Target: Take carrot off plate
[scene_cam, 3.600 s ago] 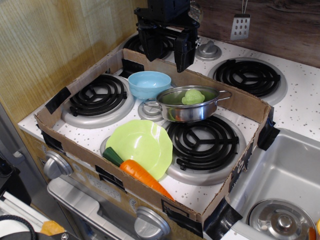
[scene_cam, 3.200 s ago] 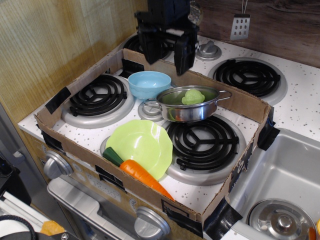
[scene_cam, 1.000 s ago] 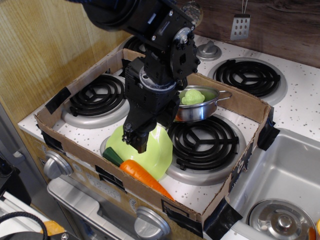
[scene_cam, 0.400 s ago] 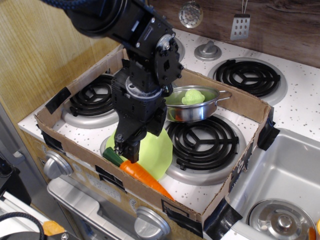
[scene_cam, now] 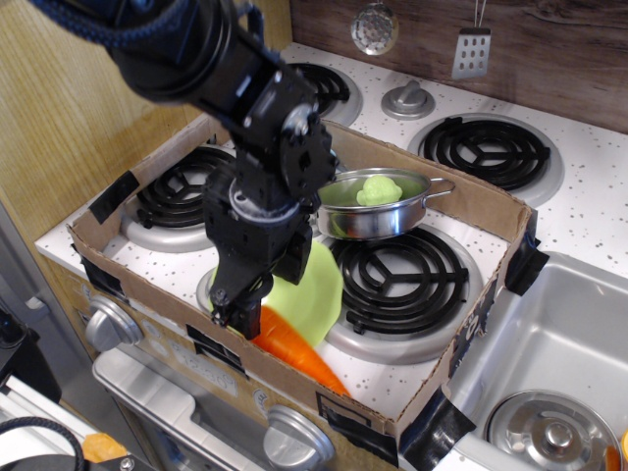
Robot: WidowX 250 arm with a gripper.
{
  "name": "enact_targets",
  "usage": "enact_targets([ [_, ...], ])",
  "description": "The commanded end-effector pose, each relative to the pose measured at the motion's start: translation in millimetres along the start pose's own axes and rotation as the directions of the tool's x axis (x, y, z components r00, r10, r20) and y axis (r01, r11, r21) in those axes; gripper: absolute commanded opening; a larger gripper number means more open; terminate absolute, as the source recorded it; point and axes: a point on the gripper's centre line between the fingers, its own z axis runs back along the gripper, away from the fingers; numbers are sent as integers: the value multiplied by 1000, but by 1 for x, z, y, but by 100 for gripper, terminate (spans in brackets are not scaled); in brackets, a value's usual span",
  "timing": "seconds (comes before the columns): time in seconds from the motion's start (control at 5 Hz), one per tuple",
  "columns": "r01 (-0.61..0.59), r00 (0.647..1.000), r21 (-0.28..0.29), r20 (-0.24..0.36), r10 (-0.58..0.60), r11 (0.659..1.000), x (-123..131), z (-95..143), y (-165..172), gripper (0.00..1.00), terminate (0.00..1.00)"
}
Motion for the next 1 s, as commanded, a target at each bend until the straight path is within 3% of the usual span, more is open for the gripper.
enact_targets([
  [0.0, -1, 1000, -3, -18, 1, 1000, -3, -1, 3, 100, 0],
  [0.4, 3, 1000, -115, -25, -6, 993, -5, -11, 8, 100, 0],
  [0.6, 27, 999, -157, -36, -33, 987, -5, -16, 12, 0, 0],
  [0.8, 70, 996, -171, -43, -79, 983, 0, -15, 8, 0, 0],
])
